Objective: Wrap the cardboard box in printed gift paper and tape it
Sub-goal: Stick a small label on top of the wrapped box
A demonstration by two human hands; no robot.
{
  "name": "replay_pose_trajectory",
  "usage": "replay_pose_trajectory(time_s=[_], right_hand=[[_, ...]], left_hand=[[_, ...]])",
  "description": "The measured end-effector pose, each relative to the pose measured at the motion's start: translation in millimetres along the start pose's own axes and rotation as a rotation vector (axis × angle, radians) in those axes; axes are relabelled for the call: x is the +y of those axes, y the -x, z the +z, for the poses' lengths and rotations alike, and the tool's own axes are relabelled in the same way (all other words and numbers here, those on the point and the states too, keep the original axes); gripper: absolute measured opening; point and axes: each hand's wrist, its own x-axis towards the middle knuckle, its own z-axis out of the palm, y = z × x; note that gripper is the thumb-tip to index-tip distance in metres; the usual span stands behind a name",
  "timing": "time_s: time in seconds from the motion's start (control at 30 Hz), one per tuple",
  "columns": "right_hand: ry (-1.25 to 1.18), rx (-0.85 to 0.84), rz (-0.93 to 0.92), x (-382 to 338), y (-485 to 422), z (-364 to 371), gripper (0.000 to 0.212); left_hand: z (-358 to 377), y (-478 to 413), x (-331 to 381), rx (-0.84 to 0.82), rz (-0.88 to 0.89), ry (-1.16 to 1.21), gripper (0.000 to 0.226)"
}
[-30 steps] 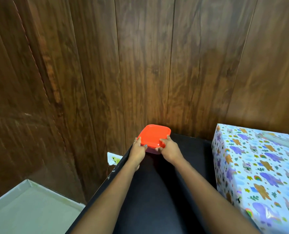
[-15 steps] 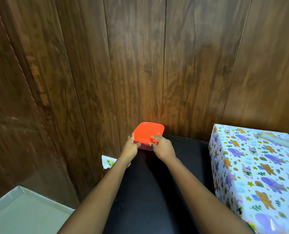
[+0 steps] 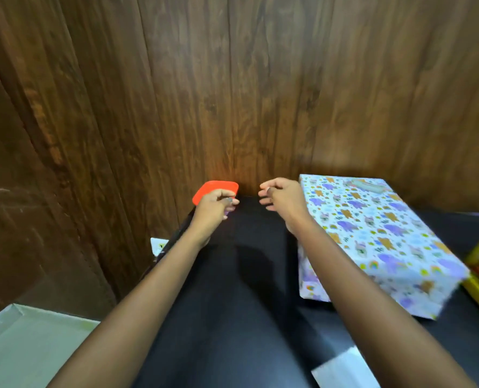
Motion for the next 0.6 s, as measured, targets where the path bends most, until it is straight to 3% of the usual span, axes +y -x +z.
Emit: replay_pose_trajectory(time_s=[0.13, 0.27, 0.47, 0.6], right_hand=[[-0.068, 0.016, 0.015, -18, 44, -69, 0.029], [-0.002, 0.140, 0.014, -17, 84, -140, 0.027], [0.364, 0.505, 0.054, 19, 138, -251, 0.023], [0.669, 0.598, 0.117, 43, 165, -293, 0.030]], left_hand=[[43, 42, 38, -0.164, 0.054, 0.084, 0.018], [99, 73, 66, -0.306, 0.092, 0.134, 0.015], [197, 121, 94, -0.492, 0.083, 0.189, 0.014], [249, 145, 99, -0.595, 0.052, 0.170, 0.014]])
